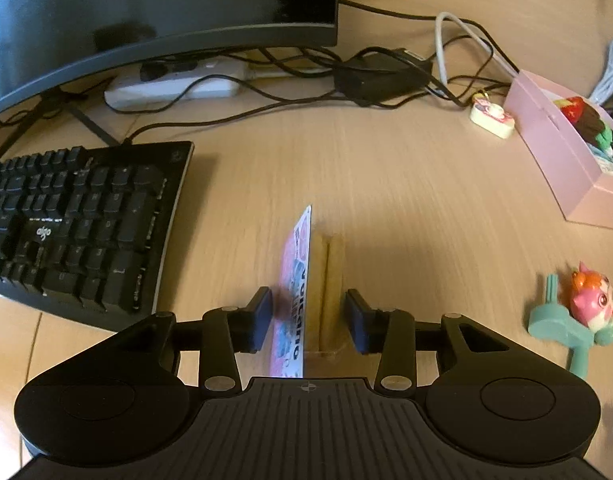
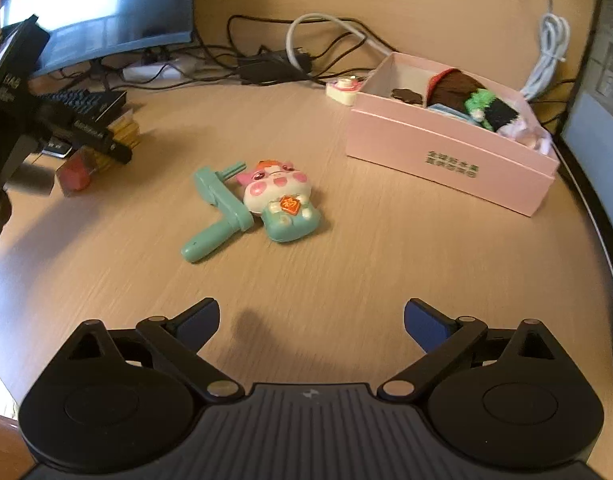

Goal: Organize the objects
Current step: 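Grasp wooden stick bundle with left tool while right tool grasps teal cat toy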

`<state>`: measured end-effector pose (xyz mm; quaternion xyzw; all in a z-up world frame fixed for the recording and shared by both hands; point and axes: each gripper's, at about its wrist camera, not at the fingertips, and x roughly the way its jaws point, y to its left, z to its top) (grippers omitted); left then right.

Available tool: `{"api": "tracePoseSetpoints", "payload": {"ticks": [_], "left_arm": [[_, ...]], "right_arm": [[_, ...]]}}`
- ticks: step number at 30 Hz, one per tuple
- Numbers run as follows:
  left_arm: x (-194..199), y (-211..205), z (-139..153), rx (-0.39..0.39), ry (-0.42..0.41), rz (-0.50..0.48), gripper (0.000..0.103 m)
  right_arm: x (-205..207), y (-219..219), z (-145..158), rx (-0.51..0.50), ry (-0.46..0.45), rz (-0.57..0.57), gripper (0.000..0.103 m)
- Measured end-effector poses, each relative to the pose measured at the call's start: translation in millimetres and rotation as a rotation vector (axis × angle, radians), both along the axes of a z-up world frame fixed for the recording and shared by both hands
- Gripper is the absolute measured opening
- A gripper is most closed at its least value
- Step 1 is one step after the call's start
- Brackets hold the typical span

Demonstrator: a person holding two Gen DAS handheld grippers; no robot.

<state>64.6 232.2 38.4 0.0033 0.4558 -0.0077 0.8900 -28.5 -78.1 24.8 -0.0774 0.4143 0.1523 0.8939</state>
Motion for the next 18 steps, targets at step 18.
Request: {"api": "tracePoseSetpoints", "payload": {"ticks": [18], "left_arm": [[-54.7, 8.2, 4.6, -0.093, -0.072, 0.042, 0.029]], "right_arm": [[6.4, 8.6, -2.0, 0.026, -0.04, 0.105, 0.099]]}}
